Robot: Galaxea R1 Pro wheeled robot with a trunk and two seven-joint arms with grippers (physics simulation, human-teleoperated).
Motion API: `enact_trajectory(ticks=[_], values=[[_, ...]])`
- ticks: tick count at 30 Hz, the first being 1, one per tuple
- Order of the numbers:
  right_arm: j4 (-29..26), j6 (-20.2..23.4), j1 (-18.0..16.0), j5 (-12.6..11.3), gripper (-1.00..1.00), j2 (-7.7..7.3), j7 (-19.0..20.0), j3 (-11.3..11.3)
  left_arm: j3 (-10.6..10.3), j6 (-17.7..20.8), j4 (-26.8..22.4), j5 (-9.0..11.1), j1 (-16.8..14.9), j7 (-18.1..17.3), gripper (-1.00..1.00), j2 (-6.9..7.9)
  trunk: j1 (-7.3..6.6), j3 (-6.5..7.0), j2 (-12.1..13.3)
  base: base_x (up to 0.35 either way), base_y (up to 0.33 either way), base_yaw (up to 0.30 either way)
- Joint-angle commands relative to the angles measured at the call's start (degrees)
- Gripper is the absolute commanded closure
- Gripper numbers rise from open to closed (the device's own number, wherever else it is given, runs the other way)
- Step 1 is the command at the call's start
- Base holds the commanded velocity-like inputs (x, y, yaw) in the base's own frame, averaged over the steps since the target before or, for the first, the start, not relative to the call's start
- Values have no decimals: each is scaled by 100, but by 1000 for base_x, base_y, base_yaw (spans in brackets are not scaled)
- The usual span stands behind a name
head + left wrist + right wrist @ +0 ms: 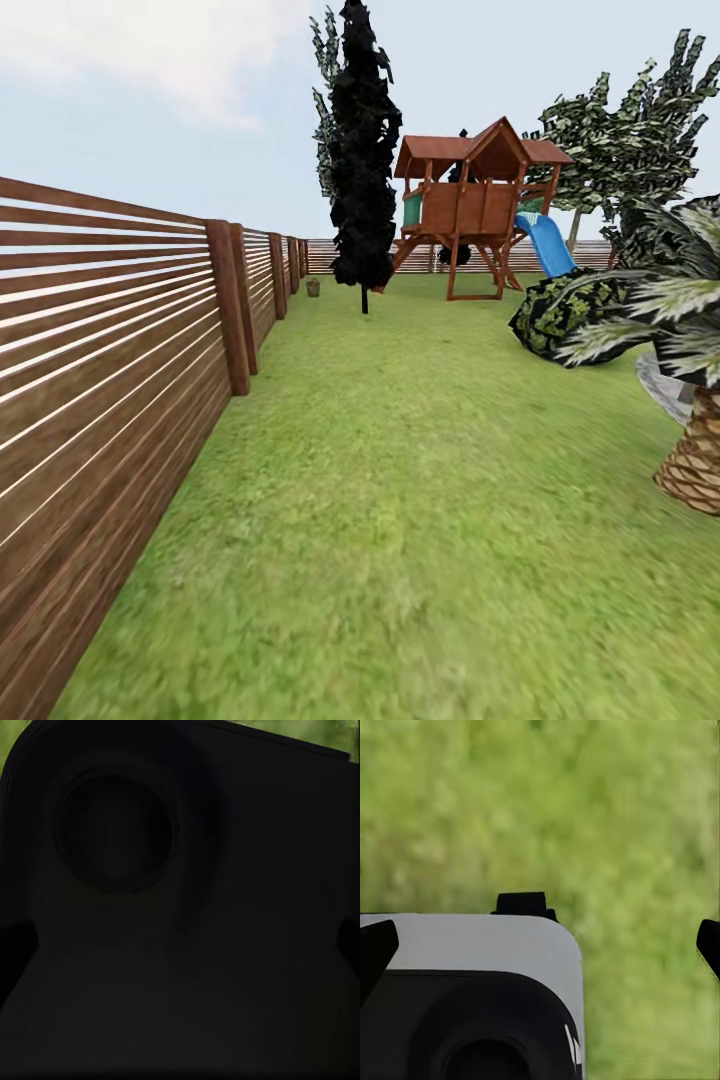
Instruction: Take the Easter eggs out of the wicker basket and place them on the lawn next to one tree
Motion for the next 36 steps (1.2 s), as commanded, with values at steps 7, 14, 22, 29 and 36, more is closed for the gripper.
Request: enact_trajectory(ticks=[7, 14, 22, 29, 36], values=[[6, -21, -4, 5, -100, 0, 4, -27, 19, -2, -8, 61, 3, -36, -100, -1, 3, -5, -2, 332, 0, 0], [6, -21, -3, 5, -100, 0, 4, -27, 19, -2, -8, 61, 3, -37, -100, -1, 3, -5, -2, 332, 0, 0], [6, -21, -4, 5, -100, 0, 4, -27, 19, -2, -8, 61, 3, -44, -100, -1, 3, -5, -2, 332, 0, 0], [6, -21, -3, 5, -100, 0, 4, -27, 19, -2, -8, 59, 3, -40, -100, -1, 3, -5, -2, 332, 0, 0], [6, -21, 0, 5, -100, 0, 4, -27, 19, -2, -8, 60, 3, -41, -100, -1, 3, -5, -2, 332, 0, 0]])
